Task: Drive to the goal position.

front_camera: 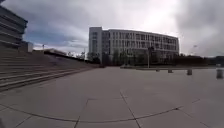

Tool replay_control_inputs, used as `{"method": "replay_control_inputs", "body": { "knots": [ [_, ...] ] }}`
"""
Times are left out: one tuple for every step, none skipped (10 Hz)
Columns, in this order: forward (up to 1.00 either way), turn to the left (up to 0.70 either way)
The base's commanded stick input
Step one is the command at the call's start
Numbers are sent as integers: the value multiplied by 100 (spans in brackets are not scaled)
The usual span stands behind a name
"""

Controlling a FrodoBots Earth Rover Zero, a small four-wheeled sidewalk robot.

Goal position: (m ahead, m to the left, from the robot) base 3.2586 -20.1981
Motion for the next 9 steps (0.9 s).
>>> {"method": "replay_control_inputs", "body": {
  "knots": [
    [5, 0],
    [5, 0],
    [5, 0],
    [6, 0],
    [6, 0],
    [5, 0],
    [5, 0],
    [5, 0],
    [6, 0]
  ]
}}
